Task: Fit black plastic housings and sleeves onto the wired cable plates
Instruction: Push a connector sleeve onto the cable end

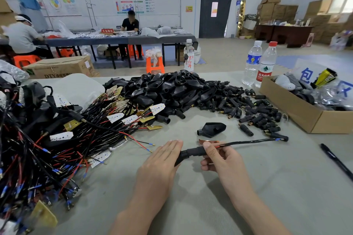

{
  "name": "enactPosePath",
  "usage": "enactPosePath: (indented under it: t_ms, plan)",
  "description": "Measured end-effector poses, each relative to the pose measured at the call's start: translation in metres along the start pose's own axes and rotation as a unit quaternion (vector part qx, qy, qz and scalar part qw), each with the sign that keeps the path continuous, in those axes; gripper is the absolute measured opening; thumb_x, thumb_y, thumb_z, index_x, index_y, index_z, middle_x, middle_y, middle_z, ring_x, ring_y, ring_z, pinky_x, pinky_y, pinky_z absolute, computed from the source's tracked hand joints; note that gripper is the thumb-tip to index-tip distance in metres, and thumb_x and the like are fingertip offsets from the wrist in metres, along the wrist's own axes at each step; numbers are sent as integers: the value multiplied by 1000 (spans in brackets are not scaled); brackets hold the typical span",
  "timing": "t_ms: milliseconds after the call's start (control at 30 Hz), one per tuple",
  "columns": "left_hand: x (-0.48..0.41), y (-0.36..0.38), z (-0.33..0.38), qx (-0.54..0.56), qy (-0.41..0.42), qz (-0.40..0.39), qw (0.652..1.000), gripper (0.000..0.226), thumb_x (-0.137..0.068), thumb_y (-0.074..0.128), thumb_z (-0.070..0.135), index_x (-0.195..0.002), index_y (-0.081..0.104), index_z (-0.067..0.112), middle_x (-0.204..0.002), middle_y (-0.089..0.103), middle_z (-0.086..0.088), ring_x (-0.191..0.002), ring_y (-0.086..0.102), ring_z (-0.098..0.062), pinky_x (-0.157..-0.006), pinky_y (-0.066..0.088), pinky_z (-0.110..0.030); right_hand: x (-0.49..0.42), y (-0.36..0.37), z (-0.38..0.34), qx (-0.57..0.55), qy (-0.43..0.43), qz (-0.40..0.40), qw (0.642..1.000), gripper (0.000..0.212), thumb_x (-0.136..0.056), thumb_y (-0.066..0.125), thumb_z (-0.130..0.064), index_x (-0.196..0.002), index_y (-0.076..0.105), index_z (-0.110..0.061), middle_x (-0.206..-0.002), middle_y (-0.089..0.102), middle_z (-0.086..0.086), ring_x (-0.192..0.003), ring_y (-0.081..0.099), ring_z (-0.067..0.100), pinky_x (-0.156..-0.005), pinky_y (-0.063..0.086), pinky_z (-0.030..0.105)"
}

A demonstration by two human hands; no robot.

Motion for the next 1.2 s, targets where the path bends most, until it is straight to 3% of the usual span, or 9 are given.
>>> enactPosePath:
  t_ms: [200, 500, 667, 900, 1033, 1200]
  plan:
    - [-1, 1, 1, 0, -1, -8, 1000, 57, -69, 89, 9, -122, 69, 7, -123, 70, -3, -113, 68, -20, -87, 57, -44, -2, -2, 3, 2, 14, 12, 1000, 25, -87, 70, -27, -94, 70, -4, -64, 66, 2, -55, 62, 17, -51, 53, 24]
    - [-2, -4, -2, 17, -21, -18, 999, 58, -68, 89, 4, -123, 68, 5, -123, 70, -4, -113, 67, -22, -82, 60, -42, -1, 2, 2, -20, 12, -31, 999, 9, -89, 68, -4, -97, 66, -1, -70, 70, -1, -70, 70, 16, -64, 58, 22]
    - [-1, -3, 0, 17, -19, -36, 999, 60, -67, 90, 6, -123, 68, 7, -123, 70, -3, -113, 67, -20, -85, 58, -41, -2, 2, 0, -10, -3, -41, 999, 11, -89, 66, 1, -99, 66, -5, -92, 73, 5, -82, 71, 20, -76, 60, 28]
    - [0, 2, -3, 26, -29, -64, 997, 60, -70, 87, 4, -127, 66, 8, -125, 69, -1, -116, 66, -20, -89, 57, -43, 1, 8, -8, 51, -42, -90, 994, 29, -90, 64, 3, -98, 68, -25, -112, 73, -6, -96, 70, 15, -91, 54, 24]
    - [1, 2, -4, 37, -35, -69, 996, 62, -70, 87, 3, -128, 66, 9, -126, 68, 0, -117, 65, -19, -91, 56, -41, 1, 9, -8, 29, -43, -100, 994, 28, -90, 62, 8, -103, 65, -16, -112, 73, -4, -99, 70, 14, -90, 52, 18]
    - [1, 1, -5, 59, -46, -68, 995, 60, -69, 88, 6, -125, 67, 11, -124, 69, 2, -113, 67, -16, -96, 44, -25, 1, 11, -7, -4, -37, -104, 994, 25, -89, 59, 13, -103, 60, -8, -112, 74, 0, -102, 70, 15, -101, 49, 26]
Point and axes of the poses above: each hand's wrist, its own x-axis away from the middle knuckle, its own y-axis out of the palm, z = x × y, the point moved 10 cm from there along -x, towards the middle knuckle
